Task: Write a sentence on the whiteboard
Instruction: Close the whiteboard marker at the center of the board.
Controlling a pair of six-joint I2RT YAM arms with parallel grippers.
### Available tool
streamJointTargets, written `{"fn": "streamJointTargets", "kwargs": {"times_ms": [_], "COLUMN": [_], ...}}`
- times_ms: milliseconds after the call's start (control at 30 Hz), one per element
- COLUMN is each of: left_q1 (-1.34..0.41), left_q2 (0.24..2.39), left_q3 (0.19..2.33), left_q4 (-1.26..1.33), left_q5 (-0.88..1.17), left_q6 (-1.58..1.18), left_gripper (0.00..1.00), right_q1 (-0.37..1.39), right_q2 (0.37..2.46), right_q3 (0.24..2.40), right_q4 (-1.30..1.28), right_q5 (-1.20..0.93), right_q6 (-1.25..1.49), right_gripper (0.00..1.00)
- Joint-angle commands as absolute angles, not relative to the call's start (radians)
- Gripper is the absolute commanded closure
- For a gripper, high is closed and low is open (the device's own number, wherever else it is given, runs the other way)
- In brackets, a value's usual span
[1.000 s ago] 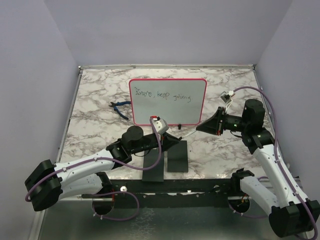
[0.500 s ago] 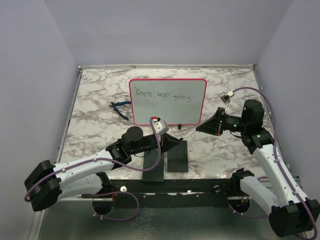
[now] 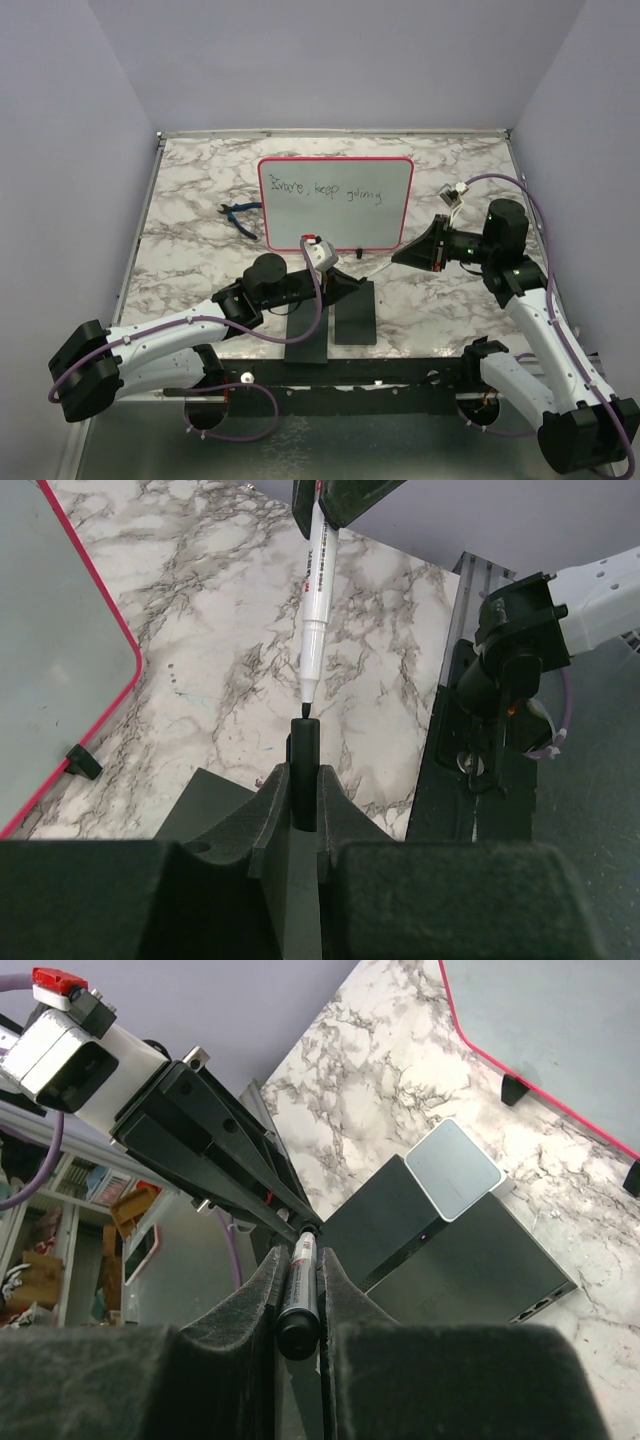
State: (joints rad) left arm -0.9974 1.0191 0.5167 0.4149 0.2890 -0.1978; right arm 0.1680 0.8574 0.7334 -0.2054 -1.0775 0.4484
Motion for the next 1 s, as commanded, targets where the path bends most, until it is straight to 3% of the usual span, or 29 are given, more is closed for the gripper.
{"fn": "streamJointTargets", "kwargs": {"times_ms": [0, 967], "left_q1": [-1.003, -1.006], "left_q2": [1.008, 1.024], "left_q3": [0.548, 0.570], "left_q4": [0.400, 0.399], "left_q5": [0.315, 0.340], "left_q6": [-0.190, -0.194], "left_gripper": [1.00, 1.00], "right_q1": [0.163, 0.164], "right_q2": [0.867, 0.897], "right_q3": [0.718, 0.683], "right_q4": [-0.187, -0.147], "right_q5": [-1.130, -1.183], "right_q6": [0.460, 0.478], "right_gripper": [0.99, 0.99]}}
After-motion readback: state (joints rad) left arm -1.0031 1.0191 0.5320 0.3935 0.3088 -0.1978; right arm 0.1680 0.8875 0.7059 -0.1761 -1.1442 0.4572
